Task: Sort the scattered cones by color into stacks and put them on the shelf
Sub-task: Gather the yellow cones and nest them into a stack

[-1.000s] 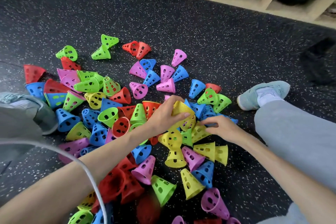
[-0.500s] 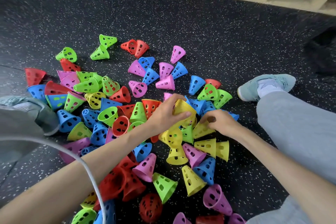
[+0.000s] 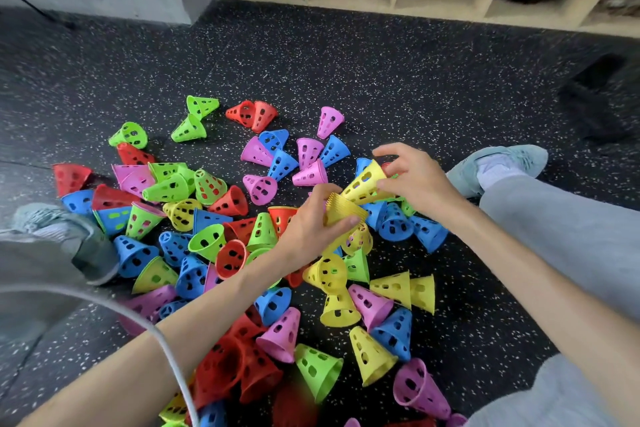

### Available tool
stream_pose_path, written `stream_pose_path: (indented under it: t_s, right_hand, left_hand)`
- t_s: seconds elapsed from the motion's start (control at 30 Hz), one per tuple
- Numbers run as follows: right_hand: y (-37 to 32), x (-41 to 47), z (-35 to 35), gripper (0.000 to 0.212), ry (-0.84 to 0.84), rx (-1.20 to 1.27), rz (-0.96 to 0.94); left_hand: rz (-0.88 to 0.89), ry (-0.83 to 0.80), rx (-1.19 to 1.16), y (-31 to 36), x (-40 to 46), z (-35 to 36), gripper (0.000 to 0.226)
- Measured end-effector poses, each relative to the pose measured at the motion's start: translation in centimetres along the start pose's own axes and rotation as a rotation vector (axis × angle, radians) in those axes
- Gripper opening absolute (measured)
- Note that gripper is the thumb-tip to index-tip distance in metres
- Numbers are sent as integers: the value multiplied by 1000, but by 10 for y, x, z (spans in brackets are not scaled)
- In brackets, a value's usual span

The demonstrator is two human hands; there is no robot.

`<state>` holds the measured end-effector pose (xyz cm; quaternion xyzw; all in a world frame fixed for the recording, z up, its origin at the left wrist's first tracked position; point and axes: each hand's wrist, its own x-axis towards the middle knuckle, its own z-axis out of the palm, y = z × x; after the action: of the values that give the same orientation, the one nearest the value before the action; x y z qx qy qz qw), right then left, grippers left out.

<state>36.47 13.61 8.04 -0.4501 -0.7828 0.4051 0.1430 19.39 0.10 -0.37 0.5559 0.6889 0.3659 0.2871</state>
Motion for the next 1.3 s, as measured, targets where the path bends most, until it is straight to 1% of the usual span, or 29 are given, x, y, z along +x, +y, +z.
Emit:
stream_pose_path:
  t_s: [0.1,0.2,0.4,0.5,0.57,0.73,0.9,0.97,1.07,1.2,1.3]
  right_hand:
    - [-2,-11,6,50,-53,1,-6]
    - [-7,-19,7,42,-95,40,-21]
    - [-14,-26,14,28,-155,57,-9]
    - [-14,-30,23,23,-155,73,19]
    - [-15,-31,26,24,-159,89,36]
    - [-19,-35,34,37,-183,72,39]
    - [-21,-37,35,36,-156,27,41]
    - [-18,-36,34,35,-132,-2,48]
    - [-13,-33,31,35,-114,-13,86]
    - [-12,-32,28,35,-97,-27,118]
    - [-14,-34,25,37,-93,-52,122]
  left_hand:
    - [-24,19,-53,4,-1,1,73]
    - [-24,19,-99,5,-1,2,79]
    - [-14,29,-75,10,-3,1,90]
    - [-10,38,-82,11,-2,2,92]
    - [-16,49,-84,11,-3,3,91]
    - [-4,57,-87,14,-1,5,90]
    - [21,48,-81,13,-1,6,88]
    - [5,-16,-107,10,1,4,91]
    - [-43,-187,-74,4,2,-7,94]
    - [-80,-411,167,-16,-8,-22,94]
    - [-91,-539,308,-29,-16,-23,96]
